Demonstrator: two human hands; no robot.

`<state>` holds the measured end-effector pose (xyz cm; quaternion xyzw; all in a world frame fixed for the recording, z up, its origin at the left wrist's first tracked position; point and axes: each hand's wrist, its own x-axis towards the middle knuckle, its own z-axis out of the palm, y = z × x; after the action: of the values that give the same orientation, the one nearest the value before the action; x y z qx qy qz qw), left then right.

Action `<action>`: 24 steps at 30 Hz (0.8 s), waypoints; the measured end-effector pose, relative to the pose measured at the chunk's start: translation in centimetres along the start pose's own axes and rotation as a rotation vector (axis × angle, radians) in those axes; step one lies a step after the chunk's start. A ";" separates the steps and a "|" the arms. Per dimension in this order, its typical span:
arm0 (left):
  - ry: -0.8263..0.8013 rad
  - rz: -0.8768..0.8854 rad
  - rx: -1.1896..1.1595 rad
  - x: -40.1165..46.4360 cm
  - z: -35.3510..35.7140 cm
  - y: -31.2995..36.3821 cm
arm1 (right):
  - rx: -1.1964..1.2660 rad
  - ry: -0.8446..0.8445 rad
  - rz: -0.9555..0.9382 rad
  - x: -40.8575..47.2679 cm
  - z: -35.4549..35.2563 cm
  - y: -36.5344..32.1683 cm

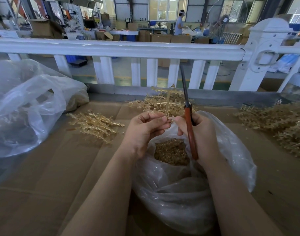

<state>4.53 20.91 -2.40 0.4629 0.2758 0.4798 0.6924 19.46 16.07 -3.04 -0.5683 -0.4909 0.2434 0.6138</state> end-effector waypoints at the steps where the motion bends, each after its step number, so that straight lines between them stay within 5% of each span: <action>1: 0.004 0.000 -0.001 0.0 0.0 0.0 | 0.002 -0.001 -0.008 0.0 0.0 0.0; 8: 0.029 0.053 -0.043 0.1 0.0 -0.1 | -0.082 -0.030 -0.059 0.2 0.0 0.4; 16: 0.209 0.269 -0.015 0.2 -0.5 0.4 | -0.461 -0.052 -0.116 -0.2 -0.1 0.9; 24: 0.189 0.433 0.097 0.4 -1.4 0.5 | -0.719 -0.094 -0.209 -0.3 -0.1 1.3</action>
<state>3.29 21.89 -2.50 0.4971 0.2565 0.6442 0.5216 19.79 16.10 -4.38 -0.6828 -0.6279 0.0173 0.3733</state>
